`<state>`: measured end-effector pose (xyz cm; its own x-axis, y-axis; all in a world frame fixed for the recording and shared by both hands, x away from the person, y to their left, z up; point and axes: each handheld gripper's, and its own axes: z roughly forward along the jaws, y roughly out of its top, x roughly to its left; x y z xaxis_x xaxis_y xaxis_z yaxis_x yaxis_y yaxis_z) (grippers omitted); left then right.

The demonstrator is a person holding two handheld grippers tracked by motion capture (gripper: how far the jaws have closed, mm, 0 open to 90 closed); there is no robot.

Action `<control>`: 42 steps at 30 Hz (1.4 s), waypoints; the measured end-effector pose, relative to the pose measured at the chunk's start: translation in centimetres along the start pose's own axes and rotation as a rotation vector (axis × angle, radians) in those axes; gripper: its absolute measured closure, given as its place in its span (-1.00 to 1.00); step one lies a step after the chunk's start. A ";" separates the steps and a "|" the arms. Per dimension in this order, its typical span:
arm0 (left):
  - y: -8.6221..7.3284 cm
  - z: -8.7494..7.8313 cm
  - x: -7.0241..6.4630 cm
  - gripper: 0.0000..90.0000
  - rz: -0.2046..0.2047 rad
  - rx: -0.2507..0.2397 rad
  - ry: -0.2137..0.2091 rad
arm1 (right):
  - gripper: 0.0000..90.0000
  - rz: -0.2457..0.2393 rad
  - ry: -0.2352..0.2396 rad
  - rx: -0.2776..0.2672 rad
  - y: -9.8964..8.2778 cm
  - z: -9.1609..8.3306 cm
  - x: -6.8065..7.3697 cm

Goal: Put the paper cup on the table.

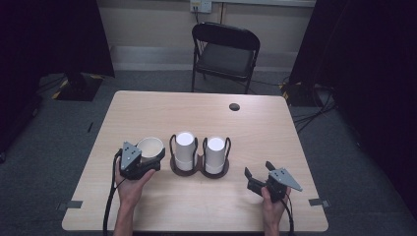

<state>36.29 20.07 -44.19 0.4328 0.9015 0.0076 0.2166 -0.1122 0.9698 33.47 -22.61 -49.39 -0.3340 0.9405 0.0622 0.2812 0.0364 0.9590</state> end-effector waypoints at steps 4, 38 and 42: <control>-0.2 0.7 0.5 -0.48 -0.010 0.008 0.010 | -0.69 0.002 -0.026 -0.015 -0.1 -0.1 0.1; -2.0 7.3 5.3 -0.51 -0.077 0.120 0.031 | -0.69 -0.011 -0.013 -0.107 -0.5 -1.0 0.2; -2.5 6.9 5.6 -0.51 -0.086 0.104 0.030 | -0.69 -0.014 -0.009 -0.105 -0.5 -1.0 0.2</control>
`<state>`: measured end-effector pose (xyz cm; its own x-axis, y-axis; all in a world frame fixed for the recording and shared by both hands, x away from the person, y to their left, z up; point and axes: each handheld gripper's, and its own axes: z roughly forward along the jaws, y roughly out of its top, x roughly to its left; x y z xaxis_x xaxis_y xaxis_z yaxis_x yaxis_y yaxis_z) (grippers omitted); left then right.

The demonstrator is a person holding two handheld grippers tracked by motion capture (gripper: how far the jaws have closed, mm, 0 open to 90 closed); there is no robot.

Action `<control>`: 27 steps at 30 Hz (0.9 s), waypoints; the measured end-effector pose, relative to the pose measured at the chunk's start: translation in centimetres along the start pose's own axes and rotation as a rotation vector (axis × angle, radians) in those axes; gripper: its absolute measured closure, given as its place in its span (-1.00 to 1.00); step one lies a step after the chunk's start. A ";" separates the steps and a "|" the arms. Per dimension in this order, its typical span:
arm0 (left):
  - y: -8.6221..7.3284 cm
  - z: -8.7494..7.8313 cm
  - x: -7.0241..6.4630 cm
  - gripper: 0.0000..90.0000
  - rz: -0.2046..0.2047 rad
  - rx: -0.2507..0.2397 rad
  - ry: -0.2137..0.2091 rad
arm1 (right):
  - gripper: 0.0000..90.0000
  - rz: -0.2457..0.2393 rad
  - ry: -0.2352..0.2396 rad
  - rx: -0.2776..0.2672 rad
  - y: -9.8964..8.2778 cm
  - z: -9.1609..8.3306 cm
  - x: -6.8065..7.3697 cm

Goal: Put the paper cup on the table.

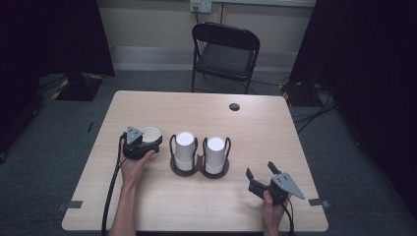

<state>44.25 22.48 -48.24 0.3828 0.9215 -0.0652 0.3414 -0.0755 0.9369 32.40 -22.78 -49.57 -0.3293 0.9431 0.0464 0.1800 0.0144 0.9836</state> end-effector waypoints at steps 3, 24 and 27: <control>-0.3 -0.2 0.4 -0.53 -0.032 -0.014 -0.009 | -0.69 -0.001 -0.002 -0.002 0.0 0.0 0.0; -1.7 -0.6 0.0 -0.66 -0.031 0.063 -0.005 | -0.69 0.004 -0.009 -0.003 0.0 0.0 0.0; -1.7 -0.8 -0.2 -0.66 -0.009 0.074 -0.006 | -0.69 0.004 -0.009 -0.003 0.0 0.0 0.0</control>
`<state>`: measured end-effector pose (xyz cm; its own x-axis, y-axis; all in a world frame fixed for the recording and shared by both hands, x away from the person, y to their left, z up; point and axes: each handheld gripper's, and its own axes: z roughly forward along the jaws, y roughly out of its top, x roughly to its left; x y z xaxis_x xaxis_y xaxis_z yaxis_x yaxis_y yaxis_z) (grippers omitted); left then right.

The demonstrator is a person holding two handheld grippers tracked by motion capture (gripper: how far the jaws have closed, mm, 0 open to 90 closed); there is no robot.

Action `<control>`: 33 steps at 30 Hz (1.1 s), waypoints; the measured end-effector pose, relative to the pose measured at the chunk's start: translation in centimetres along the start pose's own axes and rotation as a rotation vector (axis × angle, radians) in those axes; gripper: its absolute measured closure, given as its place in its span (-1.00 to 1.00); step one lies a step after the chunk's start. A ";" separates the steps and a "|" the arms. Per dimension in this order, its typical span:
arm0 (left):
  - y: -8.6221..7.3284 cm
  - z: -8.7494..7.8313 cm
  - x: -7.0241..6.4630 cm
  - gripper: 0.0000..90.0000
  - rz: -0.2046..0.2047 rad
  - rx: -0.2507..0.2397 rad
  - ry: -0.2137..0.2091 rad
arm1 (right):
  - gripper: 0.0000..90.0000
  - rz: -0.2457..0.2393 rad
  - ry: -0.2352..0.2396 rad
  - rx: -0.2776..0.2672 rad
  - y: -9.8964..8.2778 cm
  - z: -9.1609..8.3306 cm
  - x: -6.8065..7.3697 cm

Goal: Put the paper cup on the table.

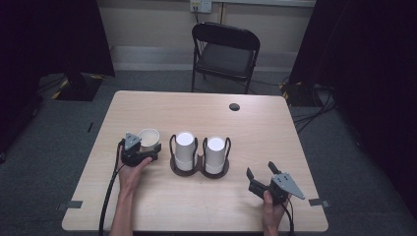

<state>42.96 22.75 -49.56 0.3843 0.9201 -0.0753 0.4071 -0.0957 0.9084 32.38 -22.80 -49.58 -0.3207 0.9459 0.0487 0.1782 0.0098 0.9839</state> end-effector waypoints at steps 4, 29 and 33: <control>-0.2 -0.5 -0.2 -0.66 -0.002 -0.024 -0.009 | -0.69 0.001 0.000 -0.002 0.0 0.0 0.0; -1.7 -5.9 -2.6 -0.65 -0.024 -0.058 0.019 | -0.69 0.006 -0.003 -0.002 0.0 0.0 0.0; -1.7 -6.7 -3.4 -0.65 -0.011 -0.068 0.015 | -0.69 0.006 -0.004 -0.002 0.0 0.0 0.0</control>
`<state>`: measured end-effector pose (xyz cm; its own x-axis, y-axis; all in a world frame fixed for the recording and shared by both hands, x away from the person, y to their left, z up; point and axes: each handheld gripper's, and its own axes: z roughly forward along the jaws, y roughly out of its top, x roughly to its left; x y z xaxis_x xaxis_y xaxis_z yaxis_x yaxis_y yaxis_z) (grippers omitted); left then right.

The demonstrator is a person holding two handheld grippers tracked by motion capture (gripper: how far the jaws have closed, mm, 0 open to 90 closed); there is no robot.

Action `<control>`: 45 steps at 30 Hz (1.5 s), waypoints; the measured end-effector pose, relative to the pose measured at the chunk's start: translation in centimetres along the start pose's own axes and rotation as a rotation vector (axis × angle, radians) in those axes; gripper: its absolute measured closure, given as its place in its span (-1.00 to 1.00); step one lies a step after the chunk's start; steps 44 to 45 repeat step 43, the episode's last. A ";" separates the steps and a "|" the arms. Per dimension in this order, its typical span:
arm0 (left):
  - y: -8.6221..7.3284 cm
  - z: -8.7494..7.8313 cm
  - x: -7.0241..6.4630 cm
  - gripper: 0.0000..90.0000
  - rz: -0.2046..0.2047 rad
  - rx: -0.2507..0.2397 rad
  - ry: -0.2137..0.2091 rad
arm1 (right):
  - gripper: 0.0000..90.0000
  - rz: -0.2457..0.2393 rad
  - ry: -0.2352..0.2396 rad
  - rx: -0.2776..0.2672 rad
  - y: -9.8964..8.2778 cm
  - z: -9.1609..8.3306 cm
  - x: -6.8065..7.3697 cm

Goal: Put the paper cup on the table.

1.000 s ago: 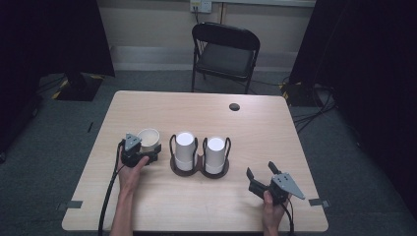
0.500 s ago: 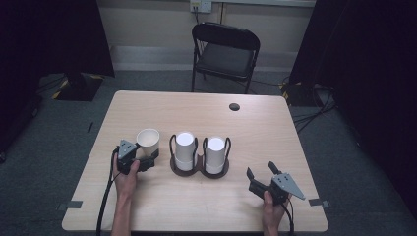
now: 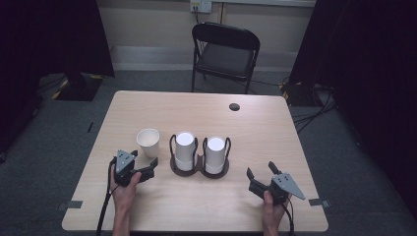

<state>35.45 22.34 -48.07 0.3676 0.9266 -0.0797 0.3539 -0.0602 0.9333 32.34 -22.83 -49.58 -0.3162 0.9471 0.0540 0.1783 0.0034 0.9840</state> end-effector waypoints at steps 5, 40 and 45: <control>-0.4 -0.8 -1.6 -0.65 -0.021 0.005 -0.030 | -0.69 -0.001 -0.001 -0.001 0.0 0.0 0.0; -3.2 -2.6 -8.5 -0.65 0.077 -0.042 -0.070 | -0.69 -0.007 0.000 -0.002 0.0 0.0 0.0; -3.2 -2.5 -8.4 -0.65 0.064 -0.046 -0.071 | -0.69 -0.006 0.000 -0.001 0.0 0.0 0.0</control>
